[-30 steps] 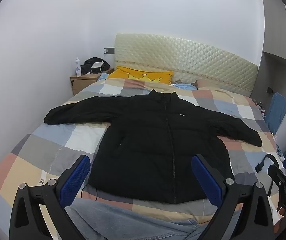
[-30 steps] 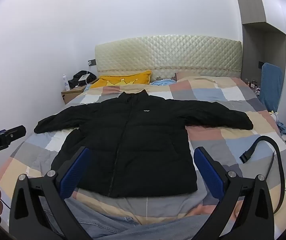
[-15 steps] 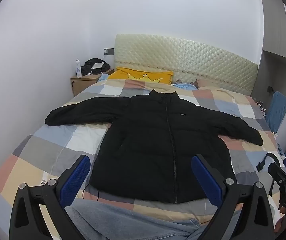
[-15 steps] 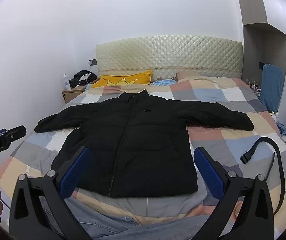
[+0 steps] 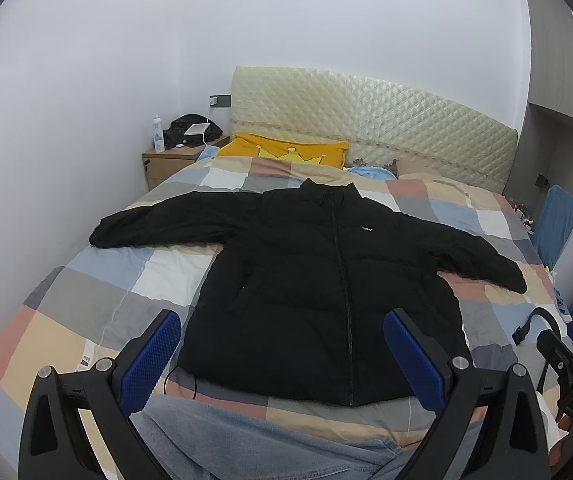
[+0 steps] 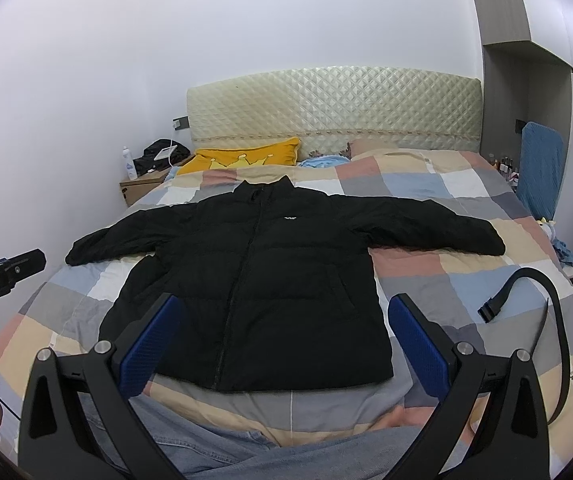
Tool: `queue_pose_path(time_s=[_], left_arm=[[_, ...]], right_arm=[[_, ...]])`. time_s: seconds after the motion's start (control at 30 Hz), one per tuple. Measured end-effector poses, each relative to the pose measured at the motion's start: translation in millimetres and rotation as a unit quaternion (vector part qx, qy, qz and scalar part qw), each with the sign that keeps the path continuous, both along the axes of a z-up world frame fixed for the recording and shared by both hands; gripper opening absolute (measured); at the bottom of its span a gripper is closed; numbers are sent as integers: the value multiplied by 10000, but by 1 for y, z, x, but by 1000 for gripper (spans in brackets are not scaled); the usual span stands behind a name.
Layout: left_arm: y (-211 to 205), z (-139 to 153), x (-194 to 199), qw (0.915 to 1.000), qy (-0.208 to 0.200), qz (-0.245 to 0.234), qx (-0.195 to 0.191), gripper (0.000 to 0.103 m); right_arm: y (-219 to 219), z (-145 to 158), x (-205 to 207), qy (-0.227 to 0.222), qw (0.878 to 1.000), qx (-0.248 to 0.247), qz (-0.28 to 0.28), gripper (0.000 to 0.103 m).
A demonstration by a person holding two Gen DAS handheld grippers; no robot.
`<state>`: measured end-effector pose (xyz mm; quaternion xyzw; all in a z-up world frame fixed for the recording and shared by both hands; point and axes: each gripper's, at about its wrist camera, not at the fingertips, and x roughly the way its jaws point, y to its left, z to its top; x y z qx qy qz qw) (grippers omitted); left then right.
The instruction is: Fold large clothes
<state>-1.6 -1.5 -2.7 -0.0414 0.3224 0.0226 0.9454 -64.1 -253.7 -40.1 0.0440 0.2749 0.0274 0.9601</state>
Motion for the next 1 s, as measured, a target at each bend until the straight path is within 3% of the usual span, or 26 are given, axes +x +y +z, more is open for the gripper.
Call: queue_pose_path(time_s=[1.0], left_arm=[[1,-11,5,9997,170,-153,-60,102]], right_arm=[[1,-9,6,164,9999,4,-35,103]])
